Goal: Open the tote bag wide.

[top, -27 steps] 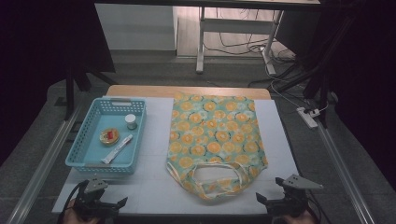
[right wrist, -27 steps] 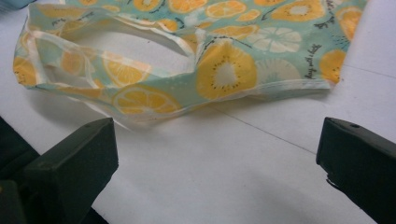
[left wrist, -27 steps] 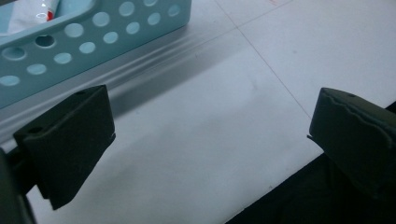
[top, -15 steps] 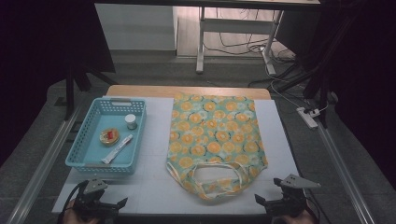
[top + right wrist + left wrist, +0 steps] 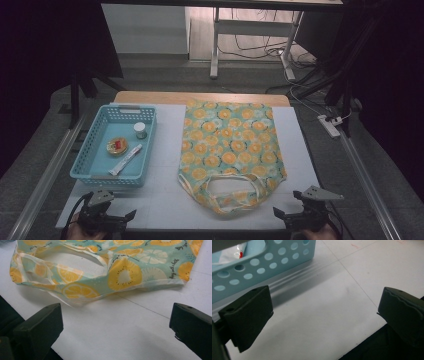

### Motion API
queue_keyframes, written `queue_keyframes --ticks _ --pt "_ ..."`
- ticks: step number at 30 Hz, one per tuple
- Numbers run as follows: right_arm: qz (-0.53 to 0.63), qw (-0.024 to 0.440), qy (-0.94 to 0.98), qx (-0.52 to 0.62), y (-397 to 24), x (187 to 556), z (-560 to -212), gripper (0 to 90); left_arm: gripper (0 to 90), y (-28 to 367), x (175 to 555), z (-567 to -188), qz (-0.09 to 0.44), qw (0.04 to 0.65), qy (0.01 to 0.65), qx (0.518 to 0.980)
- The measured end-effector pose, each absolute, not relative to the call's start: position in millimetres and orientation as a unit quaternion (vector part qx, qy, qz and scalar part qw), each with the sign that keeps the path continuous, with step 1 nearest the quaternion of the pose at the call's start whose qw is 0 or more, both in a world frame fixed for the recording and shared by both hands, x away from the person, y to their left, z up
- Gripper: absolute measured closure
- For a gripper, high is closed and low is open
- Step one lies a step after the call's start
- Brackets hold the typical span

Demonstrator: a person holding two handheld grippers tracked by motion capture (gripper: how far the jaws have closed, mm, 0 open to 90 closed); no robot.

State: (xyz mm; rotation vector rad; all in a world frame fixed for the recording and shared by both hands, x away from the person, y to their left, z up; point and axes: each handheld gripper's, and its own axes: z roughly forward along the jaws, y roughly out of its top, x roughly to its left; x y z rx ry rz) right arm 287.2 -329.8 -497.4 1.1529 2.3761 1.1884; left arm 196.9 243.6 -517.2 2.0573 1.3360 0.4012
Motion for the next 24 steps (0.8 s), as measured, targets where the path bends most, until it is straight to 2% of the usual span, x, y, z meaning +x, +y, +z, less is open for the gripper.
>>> queue_keyframes --ticks 24 --pt "0.409 0.145 0.831 0.348 -315.0 287.3 -490.6 0.0 0.0 240.1 209.6 -517.7 0.148 0.35 0.491 0.784"
